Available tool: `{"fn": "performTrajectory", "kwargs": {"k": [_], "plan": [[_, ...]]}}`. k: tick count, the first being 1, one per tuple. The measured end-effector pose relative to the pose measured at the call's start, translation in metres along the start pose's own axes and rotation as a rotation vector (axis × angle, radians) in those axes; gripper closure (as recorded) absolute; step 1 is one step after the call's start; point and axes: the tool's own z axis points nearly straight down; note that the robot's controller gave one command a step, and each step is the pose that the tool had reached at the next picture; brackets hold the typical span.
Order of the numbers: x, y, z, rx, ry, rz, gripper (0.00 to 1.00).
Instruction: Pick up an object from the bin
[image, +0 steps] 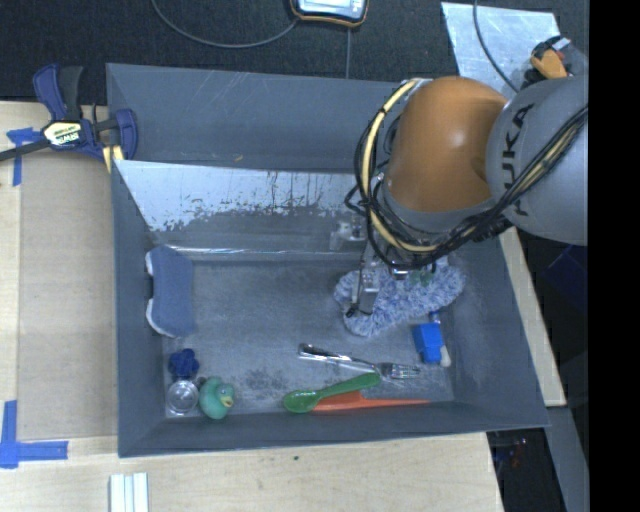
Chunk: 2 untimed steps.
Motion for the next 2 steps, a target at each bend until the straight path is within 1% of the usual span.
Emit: {"fn": "performTrajectory", "kwargs": {"k": [1, 2], "plan": [[-0.002, 0.000, -0.004, 0.000, -0.008, 0.001, 0.00], [-0.013, -0.077, 0.113, 0.000, -0.007, -0.050, 0.00]]}}
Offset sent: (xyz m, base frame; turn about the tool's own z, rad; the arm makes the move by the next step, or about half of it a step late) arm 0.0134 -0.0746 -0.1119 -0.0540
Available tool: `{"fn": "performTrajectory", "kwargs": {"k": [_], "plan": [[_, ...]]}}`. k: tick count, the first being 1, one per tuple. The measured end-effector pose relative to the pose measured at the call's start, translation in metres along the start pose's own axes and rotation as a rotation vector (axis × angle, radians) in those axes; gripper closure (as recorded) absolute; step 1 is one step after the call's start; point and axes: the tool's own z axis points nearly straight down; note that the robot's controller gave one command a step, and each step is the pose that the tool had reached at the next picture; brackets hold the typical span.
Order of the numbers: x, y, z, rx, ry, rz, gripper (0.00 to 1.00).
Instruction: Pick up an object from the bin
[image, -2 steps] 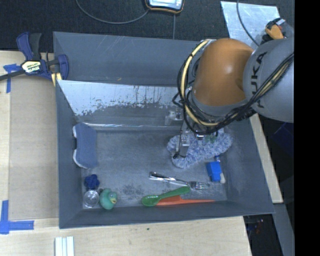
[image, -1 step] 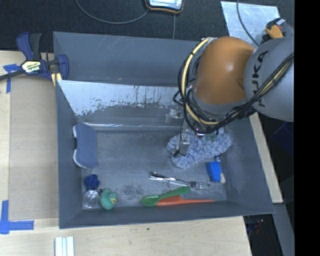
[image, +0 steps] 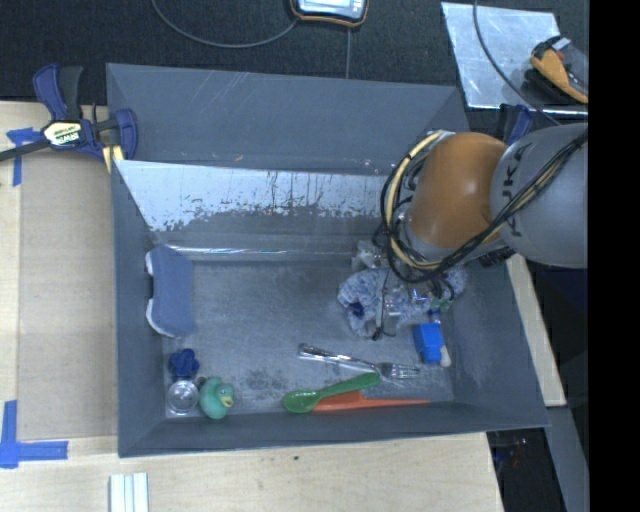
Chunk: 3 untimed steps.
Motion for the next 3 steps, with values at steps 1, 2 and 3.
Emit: {"fn": "performTrajectory", "kwargs": {"k": [1, 2, 3], "plan": [[-0.018, 0.013, -0.003, 0.001, -0.019, -0.264, 0.00], [-0.004, 0.001, -0.004, 0.001, -0.009, -0.021, 0.00], [-0.016, -0.012, -0.003, 0.001, -0.023, -0.312, 0.00]]}}
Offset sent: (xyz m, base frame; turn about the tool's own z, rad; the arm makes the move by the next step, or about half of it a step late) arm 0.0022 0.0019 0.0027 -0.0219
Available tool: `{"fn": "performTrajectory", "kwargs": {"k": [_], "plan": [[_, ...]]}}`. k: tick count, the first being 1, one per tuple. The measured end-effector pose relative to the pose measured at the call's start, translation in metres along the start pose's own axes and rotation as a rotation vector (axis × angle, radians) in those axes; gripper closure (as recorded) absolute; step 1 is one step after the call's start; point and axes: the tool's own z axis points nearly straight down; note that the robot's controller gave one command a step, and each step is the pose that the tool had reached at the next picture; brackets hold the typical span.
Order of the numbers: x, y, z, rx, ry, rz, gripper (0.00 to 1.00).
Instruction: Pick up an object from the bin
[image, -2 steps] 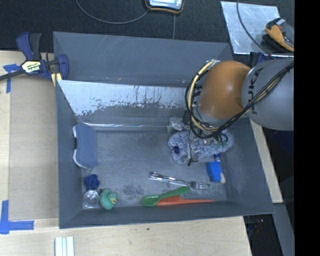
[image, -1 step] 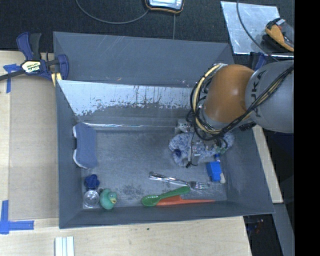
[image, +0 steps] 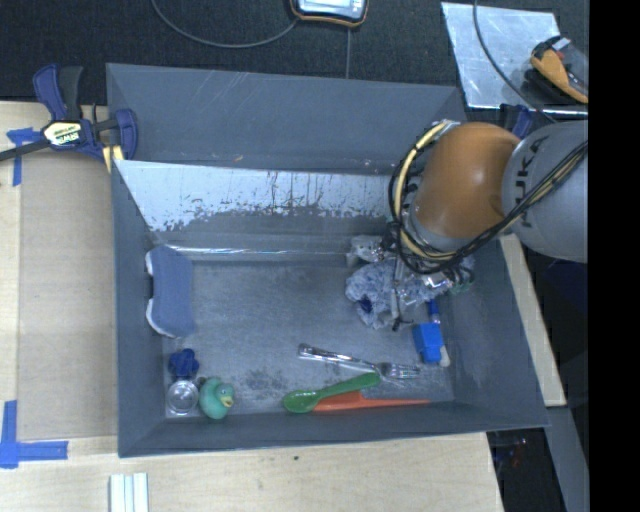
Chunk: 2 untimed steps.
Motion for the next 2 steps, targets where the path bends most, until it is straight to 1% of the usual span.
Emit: {"fn": "performTrajectory", "kwargs": {"k": [1, 2], "plan": [[0.0053, 0.0153, -0.0022, 0.001, 0.008, 0.261, 1.00], [0.0053, 0.0152, -0.0024, 0.001, 0.008, 0.261, 1.00]]}}
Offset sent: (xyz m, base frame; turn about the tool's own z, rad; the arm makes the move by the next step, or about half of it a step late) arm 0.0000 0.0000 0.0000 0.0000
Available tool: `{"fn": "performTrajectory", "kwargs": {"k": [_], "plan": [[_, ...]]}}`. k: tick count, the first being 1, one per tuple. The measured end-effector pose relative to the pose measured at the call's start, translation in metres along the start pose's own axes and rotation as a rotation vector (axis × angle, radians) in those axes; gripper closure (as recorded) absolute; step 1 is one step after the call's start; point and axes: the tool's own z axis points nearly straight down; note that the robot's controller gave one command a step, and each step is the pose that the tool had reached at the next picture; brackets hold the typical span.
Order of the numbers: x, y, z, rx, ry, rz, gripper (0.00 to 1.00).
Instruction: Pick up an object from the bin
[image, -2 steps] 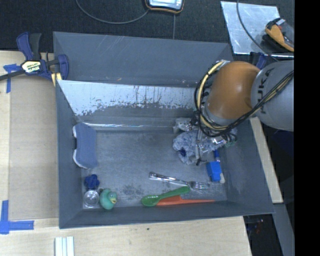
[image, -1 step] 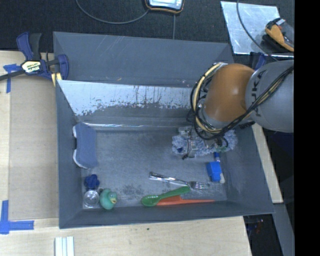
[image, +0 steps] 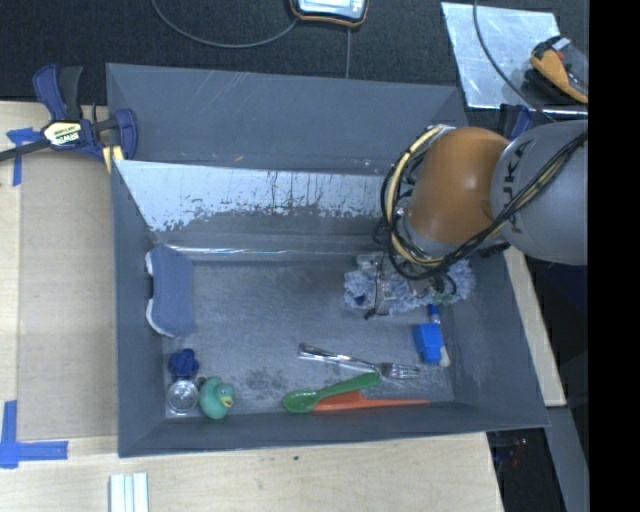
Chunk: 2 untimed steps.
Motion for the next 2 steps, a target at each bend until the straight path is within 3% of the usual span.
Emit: {"fn": "performTrajectory", "kwargs": {"k": [2], "plan": [[-0.002, -0.001, -0.121, 0.001, -0.002, 0.001, 1.00]]}}
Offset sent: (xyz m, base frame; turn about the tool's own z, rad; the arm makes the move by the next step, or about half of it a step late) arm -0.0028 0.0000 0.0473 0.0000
